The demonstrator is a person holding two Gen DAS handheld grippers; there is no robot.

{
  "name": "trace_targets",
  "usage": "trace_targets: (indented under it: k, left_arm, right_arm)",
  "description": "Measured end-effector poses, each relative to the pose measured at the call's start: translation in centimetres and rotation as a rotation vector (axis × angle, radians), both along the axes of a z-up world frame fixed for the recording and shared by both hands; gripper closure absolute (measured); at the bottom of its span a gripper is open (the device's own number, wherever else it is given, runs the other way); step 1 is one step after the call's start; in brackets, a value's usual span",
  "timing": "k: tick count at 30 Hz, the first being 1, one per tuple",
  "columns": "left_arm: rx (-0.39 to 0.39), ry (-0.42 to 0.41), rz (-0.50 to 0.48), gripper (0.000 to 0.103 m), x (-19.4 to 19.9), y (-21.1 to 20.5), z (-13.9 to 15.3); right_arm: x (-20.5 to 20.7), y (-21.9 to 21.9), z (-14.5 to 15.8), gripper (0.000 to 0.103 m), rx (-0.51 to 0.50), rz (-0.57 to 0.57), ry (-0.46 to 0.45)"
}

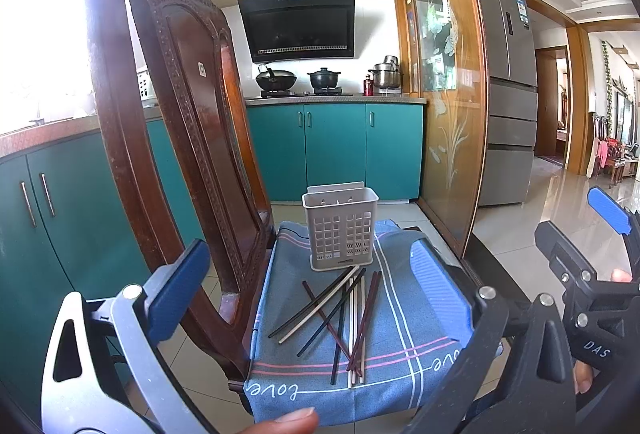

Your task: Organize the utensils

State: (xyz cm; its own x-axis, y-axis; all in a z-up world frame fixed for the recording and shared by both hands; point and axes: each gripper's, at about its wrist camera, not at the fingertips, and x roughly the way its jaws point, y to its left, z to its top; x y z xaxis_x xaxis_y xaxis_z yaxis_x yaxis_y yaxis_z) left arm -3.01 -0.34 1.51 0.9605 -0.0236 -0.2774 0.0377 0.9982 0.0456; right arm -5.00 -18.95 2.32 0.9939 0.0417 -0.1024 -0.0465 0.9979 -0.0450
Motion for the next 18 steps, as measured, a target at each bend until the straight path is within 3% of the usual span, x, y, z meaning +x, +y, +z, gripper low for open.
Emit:
trace_targets:
  k: [18]
  left_arm:
    - [-0.004, 0.026, -0.001, 0.003, 1.1, 0.0, -0.4]
  right_arm:
    - [0.4, -0.1, -0.4, 0.003, 0.002, 0.004, 0.016]
